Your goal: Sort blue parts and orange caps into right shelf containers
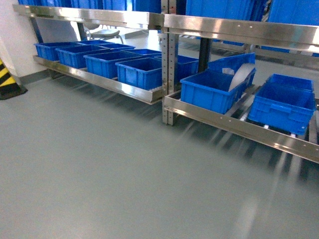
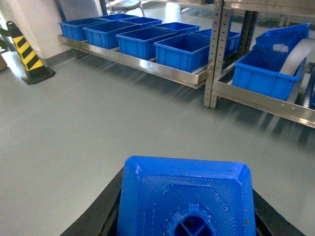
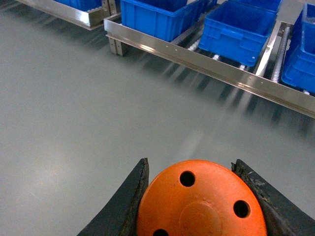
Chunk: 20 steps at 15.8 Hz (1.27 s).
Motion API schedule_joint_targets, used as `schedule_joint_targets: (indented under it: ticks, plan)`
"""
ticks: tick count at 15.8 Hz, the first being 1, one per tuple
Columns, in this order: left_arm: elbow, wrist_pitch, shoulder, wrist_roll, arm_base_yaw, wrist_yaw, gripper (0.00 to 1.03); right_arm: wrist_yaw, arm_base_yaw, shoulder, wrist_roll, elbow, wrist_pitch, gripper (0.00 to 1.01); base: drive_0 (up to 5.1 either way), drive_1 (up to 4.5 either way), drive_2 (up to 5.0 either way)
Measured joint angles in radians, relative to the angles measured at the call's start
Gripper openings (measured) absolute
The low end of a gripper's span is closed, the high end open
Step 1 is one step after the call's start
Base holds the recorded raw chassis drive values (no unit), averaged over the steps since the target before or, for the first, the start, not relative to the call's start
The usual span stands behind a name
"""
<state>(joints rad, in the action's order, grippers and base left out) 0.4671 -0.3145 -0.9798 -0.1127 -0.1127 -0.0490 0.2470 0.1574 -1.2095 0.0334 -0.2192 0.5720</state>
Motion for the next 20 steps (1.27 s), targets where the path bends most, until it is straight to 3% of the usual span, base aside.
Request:
schedule_joint_targets:
  ticks: [20]
  plan:
    - [0.0, 0.0, 0.0, 0.0, 0.0, 0.001, 0.44, 0.0, 0.0, 0.0, 0.0, 0.0, 0.0, 0.43, -1.6, -1.61, -1.6]
